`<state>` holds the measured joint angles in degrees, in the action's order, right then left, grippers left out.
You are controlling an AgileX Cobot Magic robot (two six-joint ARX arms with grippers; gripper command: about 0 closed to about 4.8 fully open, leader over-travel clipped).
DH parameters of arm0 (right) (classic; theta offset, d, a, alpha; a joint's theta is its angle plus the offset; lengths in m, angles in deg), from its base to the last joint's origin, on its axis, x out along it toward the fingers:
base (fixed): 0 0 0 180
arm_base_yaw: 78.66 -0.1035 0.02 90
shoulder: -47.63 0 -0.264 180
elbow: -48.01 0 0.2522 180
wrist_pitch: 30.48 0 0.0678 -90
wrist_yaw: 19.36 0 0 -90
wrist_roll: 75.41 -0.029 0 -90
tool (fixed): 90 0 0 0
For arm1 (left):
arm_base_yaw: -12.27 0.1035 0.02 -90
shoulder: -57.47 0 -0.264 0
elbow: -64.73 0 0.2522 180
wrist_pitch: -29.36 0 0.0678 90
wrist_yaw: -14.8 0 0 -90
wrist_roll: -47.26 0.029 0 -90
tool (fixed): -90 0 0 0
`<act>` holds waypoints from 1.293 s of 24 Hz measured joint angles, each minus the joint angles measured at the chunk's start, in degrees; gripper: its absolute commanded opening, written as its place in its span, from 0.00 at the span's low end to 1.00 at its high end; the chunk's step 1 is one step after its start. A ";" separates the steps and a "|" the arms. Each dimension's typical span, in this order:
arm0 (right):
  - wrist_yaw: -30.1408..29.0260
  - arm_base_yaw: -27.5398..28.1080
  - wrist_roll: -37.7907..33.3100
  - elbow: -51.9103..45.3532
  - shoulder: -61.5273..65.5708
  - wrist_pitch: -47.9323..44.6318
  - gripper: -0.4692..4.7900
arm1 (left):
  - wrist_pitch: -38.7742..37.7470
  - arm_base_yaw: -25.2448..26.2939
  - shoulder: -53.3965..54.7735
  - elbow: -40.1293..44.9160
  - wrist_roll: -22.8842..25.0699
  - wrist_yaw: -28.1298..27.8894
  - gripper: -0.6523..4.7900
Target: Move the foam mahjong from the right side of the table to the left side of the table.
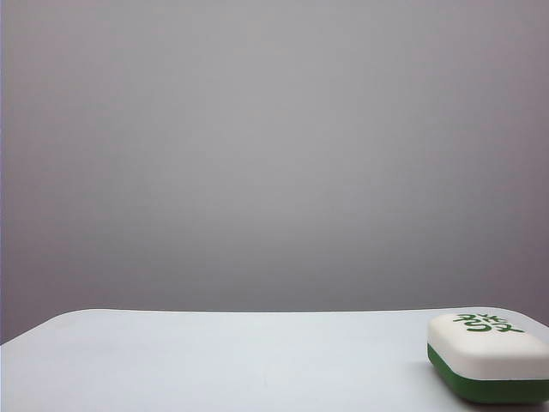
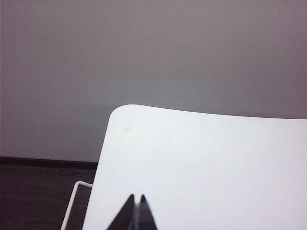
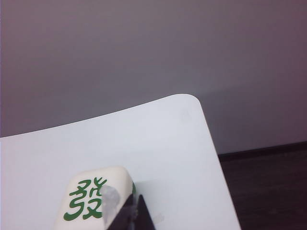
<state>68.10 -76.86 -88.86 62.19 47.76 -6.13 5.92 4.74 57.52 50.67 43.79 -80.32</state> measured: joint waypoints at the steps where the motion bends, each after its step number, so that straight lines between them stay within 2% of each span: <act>1: 0.44 0.00 0.00 0.00 0.00 0.00 0.08 | 0.00 0.00 0.00 0.00 0.00 0.00 0.11; 9: 1.27 0.00 0.00 0.00 0.00 0.02 0.08 | 0.02 0.00 0.00 0.00 0.00 0.00 0.11; 13: -0.44 0.00 -0.15 0.00 0.00 -0.04 0.08 | -0.17 0.00 0.00 -0.28 -0.26 1.68 0.11; 16: -2.29 0.00 -0.28 0.68 0.04 -0.39 0.08 | -1.53 -0.02 0.33 -4.42 -4.66 3.93 0.11; 22: 4.02 0.00 -3.56 5.46 1.07 -4.33 0.08 | -1.29 -0.02 4.11 -12.50 -6.19 4.07 0.11; 25: 4.11 0.00 -4.50 8.20 6.38 -4.72 0.08 | -1.22 0.00 13.38 -19.82 -3.89 4.83 0.11; 31: 4.50 0.00 -4.68 17.35 22.25 -6.67 0.08 | -4.00 0.00 29.79 -32.76 4.50 13.38 0.11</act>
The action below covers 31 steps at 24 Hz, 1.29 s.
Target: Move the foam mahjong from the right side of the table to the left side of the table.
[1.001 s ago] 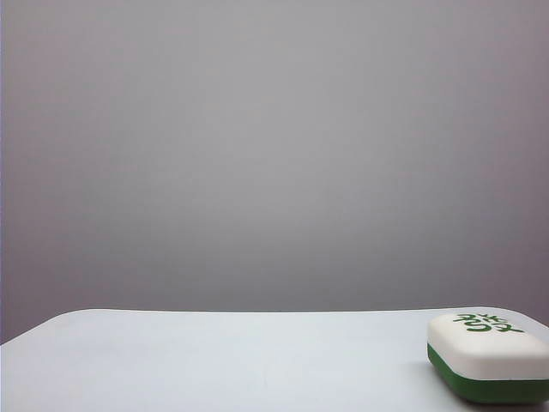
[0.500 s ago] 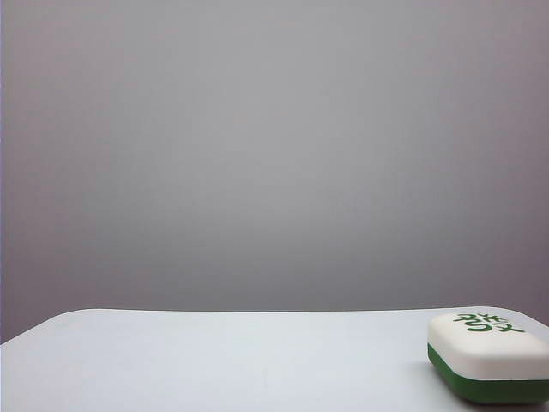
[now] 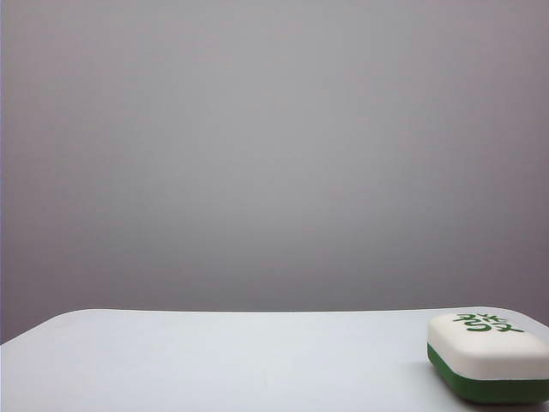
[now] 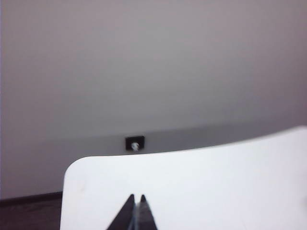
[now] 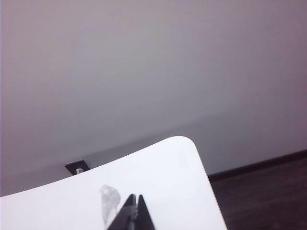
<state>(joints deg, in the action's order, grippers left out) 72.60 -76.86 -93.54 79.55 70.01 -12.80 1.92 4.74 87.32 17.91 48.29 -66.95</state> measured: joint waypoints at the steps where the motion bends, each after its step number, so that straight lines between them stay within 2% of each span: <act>1: -0.15 0.00 0.00 1.64 2.49 -0.13 0.08 | -1.07 -0.02 1.38 -1.53 1.40 0.79 0.11; 4: -2.21 0.00 0.48 7.23 13.57 -1.11 0.08 | -8.94 0.00 9.03 -11.04 8.76 2.14 0.11; 8: -5.49 0.04 0.59 10.86 24.17 -0.85 0.08 | -16.26 -0.07 13.11 -17.00 11.50 2.36 0.11; 10: -7.30 0.04 0.68 12.48 29.70 -0.94 0.08 | -18.64 -0.02 15.10 -19.91 11.82 4.83 0.11; 11: -9.33 0.04 1.36 13.51 33.88 -0.90 0.08 | -19.71 0.00 15.47 -20.72 11.82 9.09 0.11; 13: -10.62 0.02 2.29 14.75 39.30 -1.60 0.08 | -20.15 -0.11 15.41 -20.79 11.76 12.98 0.11; 20: -10.99 0.00 2.78 16.02 52.52 -2.32 0.08 | -20.74 -0.35 15.63 -20.79 8.33 14.14 0.11; 23: -11.17 0.02 2.86 16.00 57.77 -2.38 0.08 | -23.28 -2.56 15.63 -20.79 7.23 12.22 0.11; 27: -14.40 -0.02 2.99 16.00 62.23 -3.30 0.08 | -26.51 -8.13 15.61 -20.76 6.86 7.32 0.11; 31: -15.39 -0.02 2.97 15.96 67.14 -6.21 0.08 | -27.26 -15.45 15.61 -20.74 5.68 -1.62 0.11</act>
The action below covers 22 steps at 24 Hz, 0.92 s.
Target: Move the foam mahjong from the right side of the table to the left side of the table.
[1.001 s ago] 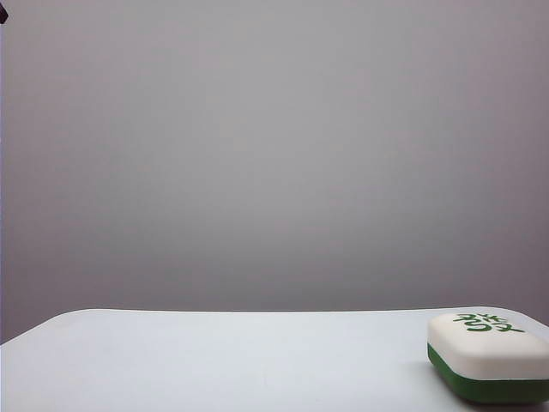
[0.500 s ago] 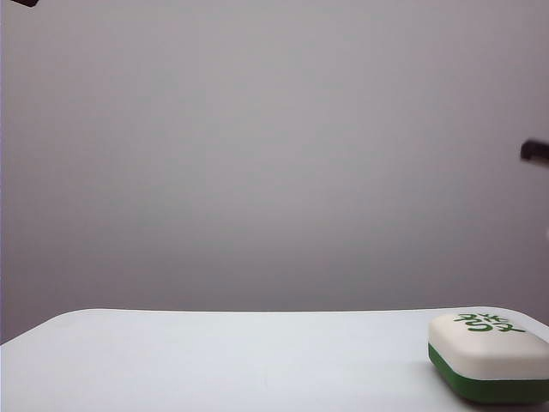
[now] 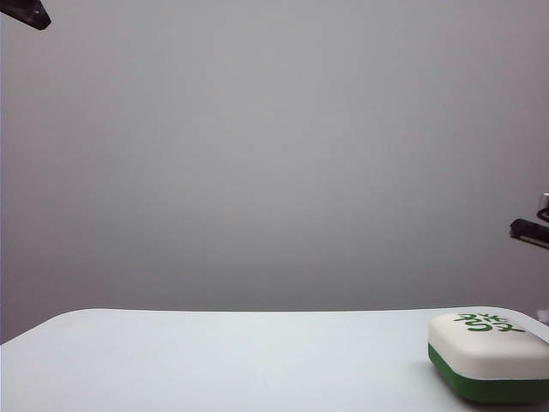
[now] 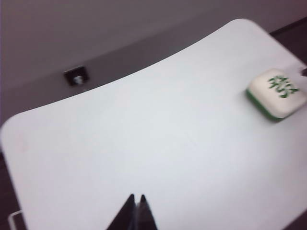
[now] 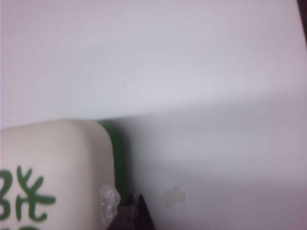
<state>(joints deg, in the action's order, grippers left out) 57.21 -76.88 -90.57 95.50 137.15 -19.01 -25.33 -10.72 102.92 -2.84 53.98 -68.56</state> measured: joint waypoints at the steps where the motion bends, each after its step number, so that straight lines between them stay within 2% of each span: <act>1: -0.13 0.00 0.02 0.02 0.72 -1.09 0.08 | 0.04 -1.11 0.00 0.00 -0.31 -1.86 0.11; 4: -2.05 -0.02 -0.42 0.07 3.80 -3.80 0.08 | 0.96 -4.48 0.00 0.00 -1.01 -6.27 0.11; 10: -2.99 -2.95 -1.18 0.37 6.36 -4.42 0.08 | 1.33 -4.55 0.00 0.00 -1.03 -6.51 0.11; 22: -1.68 -14.73 -6.73 2.64 9.38 -5.88 0.08 | 0.81 -4.55 0.00 0.00 -1.03 -6.47 0.11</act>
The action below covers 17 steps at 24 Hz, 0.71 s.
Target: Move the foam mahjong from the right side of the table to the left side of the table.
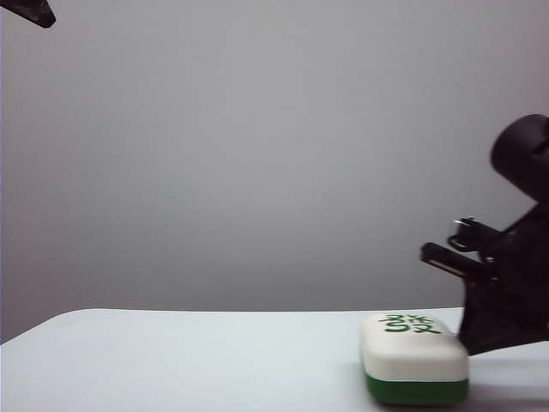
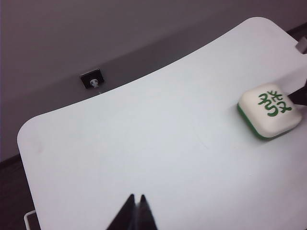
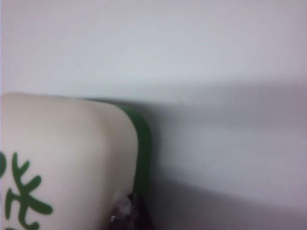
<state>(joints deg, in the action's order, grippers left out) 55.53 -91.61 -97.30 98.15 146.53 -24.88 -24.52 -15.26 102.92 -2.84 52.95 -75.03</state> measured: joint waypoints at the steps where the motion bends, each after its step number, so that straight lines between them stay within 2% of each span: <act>1: 0.15 -0.70 -0.37 0.57 0.44 -0.11 0.08 | -0.09 0.00 0.00 0.00 0.00 0.04 0.11; 11: 0.09 -11.93 -4.66 11.10 6.58 2.45 0.08 | -7.13 0.00 -0.35 0.00 0.13 2.21 0.11; 17: 0.11 -16.33 -5.05 12.28 8.44 6.08 0.08 | -10.34 0.00 -3.41 0.04 0.13 2.21 0.11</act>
<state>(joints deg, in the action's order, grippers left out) 55.64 -107.94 -102.35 110.43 154.96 -18.81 -34.86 -15.26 99.51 -2.79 53.08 -72.83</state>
